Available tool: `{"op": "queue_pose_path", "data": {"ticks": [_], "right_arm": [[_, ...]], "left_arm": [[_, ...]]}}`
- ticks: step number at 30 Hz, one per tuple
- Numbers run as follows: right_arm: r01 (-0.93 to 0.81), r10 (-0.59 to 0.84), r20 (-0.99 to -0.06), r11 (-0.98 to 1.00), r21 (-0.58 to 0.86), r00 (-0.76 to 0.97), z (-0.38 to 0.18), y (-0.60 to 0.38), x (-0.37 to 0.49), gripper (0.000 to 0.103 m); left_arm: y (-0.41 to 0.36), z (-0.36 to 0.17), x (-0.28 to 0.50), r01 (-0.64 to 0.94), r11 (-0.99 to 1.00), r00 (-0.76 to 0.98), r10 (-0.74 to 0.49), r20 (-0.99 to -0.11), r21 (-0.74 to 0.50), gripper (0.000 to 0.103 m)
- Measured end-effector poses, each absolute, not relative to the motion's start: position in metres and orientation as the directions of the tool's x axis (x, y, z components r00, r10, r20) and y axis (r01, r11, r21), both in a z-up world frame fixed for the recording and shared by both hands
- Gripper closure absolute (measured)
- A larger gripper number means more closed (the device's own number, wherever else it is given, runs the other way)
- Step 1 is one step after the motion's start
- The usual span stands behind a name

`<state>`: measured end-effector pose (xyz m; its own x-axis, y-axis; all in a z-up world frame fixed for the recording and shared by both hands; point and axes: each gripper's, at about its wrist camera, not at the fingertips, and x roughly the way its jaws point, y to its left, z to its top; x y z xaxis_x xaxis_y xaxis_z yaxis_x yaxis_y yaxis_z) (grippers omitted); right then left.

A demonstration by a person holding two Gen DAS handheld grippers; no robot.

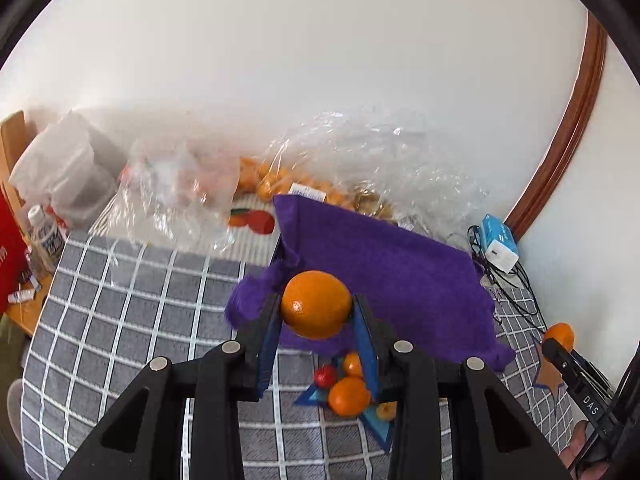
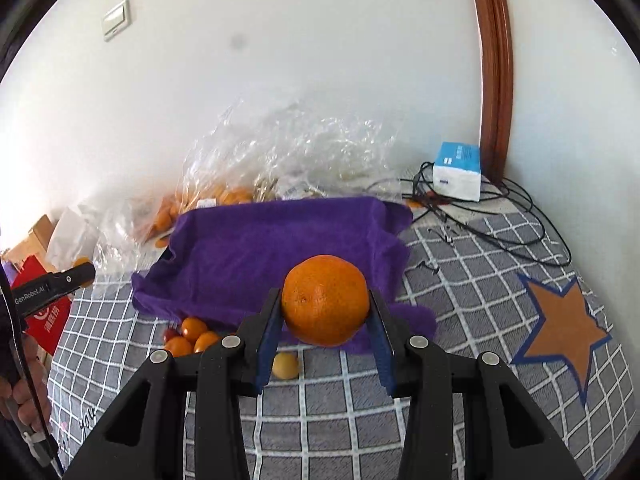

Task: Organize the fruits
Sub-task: 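Carry both oranges onto the purple towel and open the right gripper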

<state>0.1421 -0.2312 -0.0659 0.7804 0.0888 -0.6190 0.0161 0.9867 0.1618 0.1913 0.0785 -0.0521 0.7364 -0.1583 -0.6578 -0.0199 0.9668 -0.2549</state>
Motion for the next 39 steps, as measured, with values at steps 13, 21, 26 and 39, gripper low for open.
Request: {"op": "queue_pose_path", "data": {"ticks": [13, 21, 26, 39], "right_arm": [[0.039, 0.070, -0.595, 0.985, 0.169, 0.801, -0.058, -0.240, 0.204, 0.062], [0.018, 0.077, -0.612, 0.989, 0.148, 0.787, -0.074, -0.226, 0.238, 0.062], [0.016, 0.080, -0.637, 0.990, 0.143, 0.766, -0.095, -0.220, 0.259, 0.062], [0.015, 0.084, -0.713, 0.991, 0.131, 0.697, -0.147, -0.214, 0.292, 0.062]], "left_arm": [[0.064, -0.055, 0.252, 0.003, 0.970, 0.730, -0.169, -0.663, -0.243, 0.070], [0.061, -0.084, 0.291, -0.017, 0.967, 0.685, -0.175, -0.708, -0.255, 0.070], [0.058, -0.102, 0.306, -0.012, 0.973, 0.666, -0.165, -0.728, -0.232, 0.070], [0.053, -0.139, 0.324, -0.013, 0.983, 0.606, -0.136, -0.784, -0.181, 0.070]]}}
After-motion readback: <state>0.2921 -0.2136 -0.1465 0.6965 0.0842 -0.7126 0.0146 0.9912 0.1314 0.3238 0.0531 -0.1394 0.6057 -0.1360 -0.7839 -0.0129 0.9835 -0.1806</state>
